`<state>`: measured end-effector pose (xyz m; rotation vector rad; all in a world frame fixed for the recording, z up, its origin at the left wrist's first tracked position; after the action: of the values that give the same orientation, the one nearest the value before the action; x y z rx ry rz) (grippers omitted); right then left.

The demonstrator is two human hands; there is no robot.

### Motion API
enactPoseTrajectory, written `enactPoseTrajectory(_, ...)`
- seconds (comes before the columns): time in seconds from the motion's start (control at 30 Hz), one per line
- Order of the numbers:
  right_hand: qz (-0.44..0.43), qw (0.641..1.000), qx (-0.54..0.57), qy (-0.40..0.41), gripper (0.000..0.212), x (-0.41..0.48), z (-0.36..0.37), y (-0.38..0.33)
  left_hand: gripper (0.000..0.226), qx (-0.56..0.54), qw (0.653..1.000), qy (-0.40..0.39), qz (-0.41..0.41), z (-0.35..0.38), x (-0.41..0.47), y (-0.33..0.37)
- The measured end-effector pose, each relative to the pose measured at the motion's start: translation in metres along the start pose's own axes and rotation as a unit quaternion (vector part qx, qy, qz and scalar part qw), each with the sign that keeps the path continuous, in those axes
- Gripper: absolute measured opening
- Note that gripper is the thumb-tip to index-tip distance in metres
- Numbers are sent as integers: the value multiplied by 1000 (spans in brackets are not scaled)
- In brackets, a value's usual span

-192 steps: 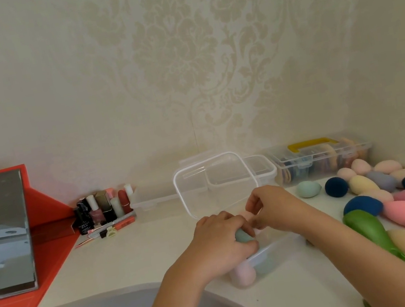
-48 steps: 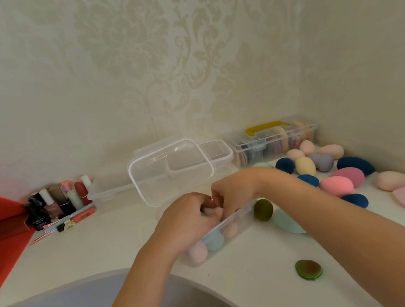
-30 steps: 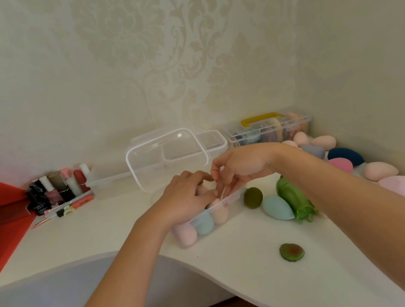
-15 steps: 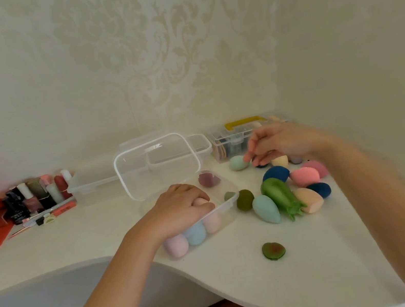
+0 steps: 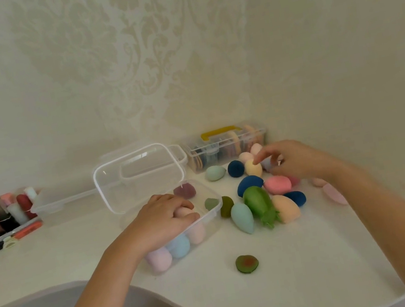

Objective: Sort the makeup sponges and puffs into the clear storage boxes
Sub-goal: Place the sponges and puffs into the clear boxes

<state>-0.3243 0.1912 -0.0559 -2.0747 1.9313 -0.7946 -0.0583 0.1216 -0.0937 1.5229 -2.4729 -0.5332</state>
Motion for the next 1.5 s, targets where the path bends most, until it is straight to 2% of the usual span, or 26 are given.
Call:
enactPoseTrajectory(0.1,-48,997,-49,-26,44,11,17,-15,31,3,1000,-8,4,1,0,2)
enactPoseTrajectory(0.3,-36,983,-112,-140,52,30,40,-8,27,6,1000,-5,7,-1,0,3)
enactPoseTrajectory(0.47,-69,973,-142,-169,50,32,42,-10,29,-1,1000,-2,3,-1,1,2)
enactPoseTrajectory(0.5,-78,974,-150,-150,47,33,37,-11,30,1,1000,-1,3,-1,1,2)
enactPoseTrajectory(0.57,-88,984,-147,-54,45,36,22,-15,30,0,1000,1,4,0,1,2)
enactPoseTrajectory(0.63,-88,990,-89,63,46,35,6,-28,28,-12,1000,7,7,0,1,1)
enactPoseTrajectory(0.7,-113,987,-21,109,43,34,3,-52,27,-23,1000,10,6,-1,1,0)
enactPoseTrajectory(0.77,-144,985,12,93,40,34,10,-78,28,-22,1000,9,5,-1,2,0)
enactPoseTrajectory(0.87,-176,984,19,-9,40,33,33,-108,31,-18,1000,8,1,-1,3,-1)
enactPoseTrajectory(0.97,-196,975,-54,-94,38,39,62,-123,31,-15,1000,8,2,-1,2,0)
enactPoseTrajectory(1.03,-181,975,-90,-93,31,45,75,-127,30,-12,1000,7,3,-1,3,1)
enactPoseTrajectory(1.1,-134,985,-80,-67,35,51,77,-127,29,-15,1000,7,-1,0,4,0)
enactPoseTrajectory(1.2,-53,994,30,-91,34,53,78,-121,26,-20,1000,4,0,0,6,-1)
enactPoseTrajectory(1.27,-36,987,72,-142,33,52,80,-122,24,-18,1000,-1,6,1,6,-1)
enactPoseTrajectory(1.37,-35,983,101,-148,27,51,77,-126,25,-20,1000,-3,12,1,7,-2)
enactPoseTrajectory(1.43,-41,990,54,-124,20,51,73,-130,28,-22,1000,-4,5,2,8,-4)
enactPoseTrajectory(1.5,-54,992,-73,-92,29,54,70,-134,31,-25,1000,-2,-3,1,8,-4)
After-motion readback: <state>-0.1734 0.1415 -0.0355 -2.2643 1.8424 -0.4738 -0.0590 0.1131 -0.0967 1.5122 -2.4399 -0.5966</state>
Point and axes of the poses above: each hand's wrist, its own x-axis towards the middle knuckle, its own z-axis out of the palm, y = z × x, the point moved 5 cm from there along x, towards the middle knuckle, and after that the axes turned 14 degrees about -z, right-handed, at the moved point
